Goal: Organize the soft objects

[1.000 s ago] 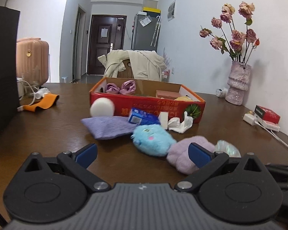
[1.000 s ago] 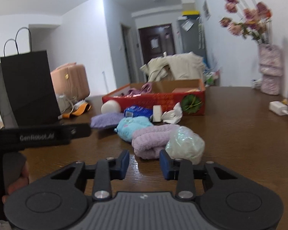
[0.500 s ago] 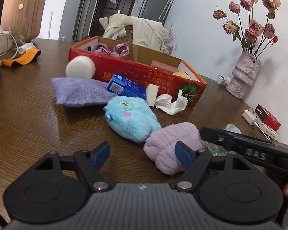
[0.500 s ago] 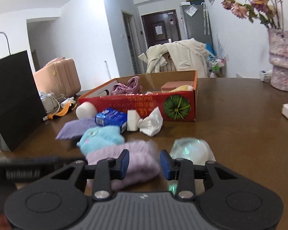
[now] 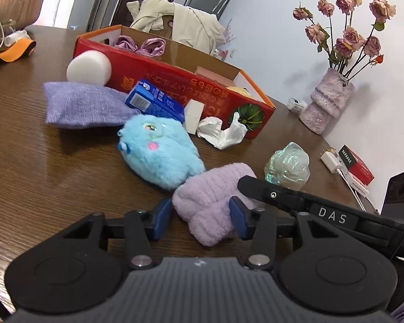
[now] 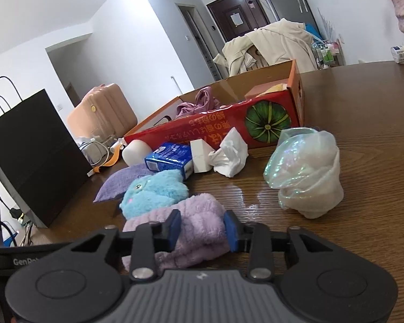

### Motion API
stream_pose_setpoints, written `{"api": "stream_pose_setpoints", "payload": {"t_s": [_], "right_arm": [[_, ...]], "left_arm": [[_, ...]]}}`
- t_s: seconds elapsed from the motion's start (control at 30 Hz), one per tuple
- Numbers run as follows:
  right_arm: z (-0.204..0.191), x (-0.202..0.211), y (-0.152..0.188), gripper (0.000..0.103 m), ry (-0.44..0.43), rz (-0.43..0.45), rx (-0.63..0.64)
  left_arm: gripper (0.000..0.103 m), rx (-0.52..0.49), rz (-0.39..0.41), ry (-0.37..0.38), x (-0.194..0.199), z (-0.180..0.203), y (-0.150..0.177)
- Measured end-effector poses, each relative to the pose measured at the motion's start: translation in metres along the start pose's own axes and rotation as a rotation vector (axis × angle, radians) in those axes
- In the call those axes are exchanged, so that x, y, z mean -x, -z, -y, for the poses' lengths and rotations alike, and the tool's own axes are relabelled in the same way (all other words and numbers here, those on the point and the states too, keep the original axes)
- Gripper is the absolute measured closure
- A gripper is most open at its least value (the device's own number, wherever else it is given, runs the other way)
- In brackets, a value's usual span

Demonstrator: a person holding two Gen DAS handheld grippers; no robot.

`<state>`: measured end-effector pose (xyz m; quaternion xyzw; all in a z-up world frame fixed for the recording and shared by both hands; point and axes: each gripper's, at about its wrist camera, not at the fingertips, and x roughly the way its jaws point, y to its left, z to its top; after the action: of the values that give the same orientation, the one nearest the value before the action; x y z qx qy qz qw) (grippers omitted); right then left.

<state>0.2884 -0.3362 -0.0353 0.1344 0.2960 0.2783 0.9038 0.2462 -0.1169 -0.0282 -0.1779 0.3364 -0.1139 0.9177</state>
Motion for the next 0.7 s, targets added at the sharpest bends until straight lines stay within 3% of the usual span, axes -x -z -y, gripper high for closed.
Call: {"api": "stream_pose_setpoints", "payload": {"t_s": [0.27, 0.37, 0.47, 0.7], "right_arm": [[-0.006, 0.003, 0.003, 0.081, 0.009, 0.0, 0.022], [-0.025, 0.02, 0.013, 0.085, 0.047, 0.022, 0.037], [-0.045, 0.044, 0.026, 0.086, 0.031, 0.066, -0.002], [-0.085, 0.072, 0.03, 0.088, 0.037, 0.155, 0.032]], "left_arm": [[0.07, 0.0, -0.023, 0.05, 0.004, 0.005, 0.006], [0.073, -0.012, -0.011, 0.084, 0.02, 0.007, 0.014], [0.075, 0.011, -0.021, 0.117, 0.03, 0.0, 0.018], [0.077, -0.035, 0.069, 0.178, 0.066, -0.004, 0.008]]}}
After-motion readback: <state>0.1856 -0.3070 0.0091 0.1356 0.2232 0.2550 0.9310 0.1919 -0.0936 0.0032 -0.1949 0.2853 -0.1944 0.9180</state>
